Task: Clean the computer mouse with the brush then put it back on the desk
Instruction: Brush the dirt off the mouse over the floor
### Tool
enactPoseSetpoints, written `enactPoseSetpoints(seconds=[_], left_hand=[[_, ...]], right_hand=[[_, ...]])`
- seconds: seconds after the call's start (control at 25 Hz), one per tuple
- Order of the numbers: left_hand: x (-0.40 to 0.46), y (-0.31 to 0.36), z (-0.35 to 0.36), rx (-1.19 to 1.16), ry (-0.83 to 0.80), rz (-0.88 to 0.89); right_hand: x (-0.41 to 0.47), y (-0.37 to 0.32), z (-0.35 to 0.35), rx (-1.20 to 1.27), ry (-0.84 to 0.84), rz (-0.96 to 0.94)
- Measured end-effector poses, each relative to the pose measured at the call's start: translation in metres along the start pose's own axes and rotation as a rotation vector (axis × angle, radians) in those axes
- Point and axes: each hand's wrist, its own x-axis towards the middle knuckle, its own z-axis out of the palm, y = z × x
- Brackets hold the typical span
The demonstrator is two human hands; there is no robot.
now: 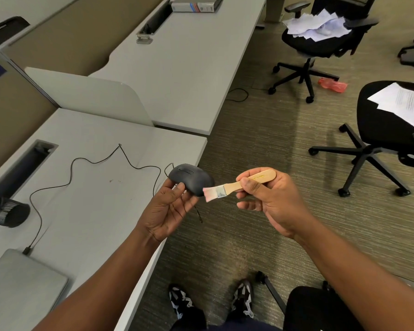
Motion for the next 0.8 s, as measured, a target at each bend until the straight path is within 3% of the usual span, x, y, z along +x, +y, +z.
enactPoseSetpoints(seconds=[0.2,0.56,0.8], left_hand=[[0.002,-0.001,0.003,0.009,-0.010,0.006],[0.007,0.001,-0.009,0.112,-0.096,-0.094],[-0.001,-0.001,-0.006,0.300,-0.179,-0.117]], right_hand=[[0.002,0.004,0.006,-0.094,-0.050,-0.021],[0.012,-0.012,-0.004,-0.166,0.123,-0.176],[0.031,-0.021,0.014,-0.162,-0.034,0.015]])
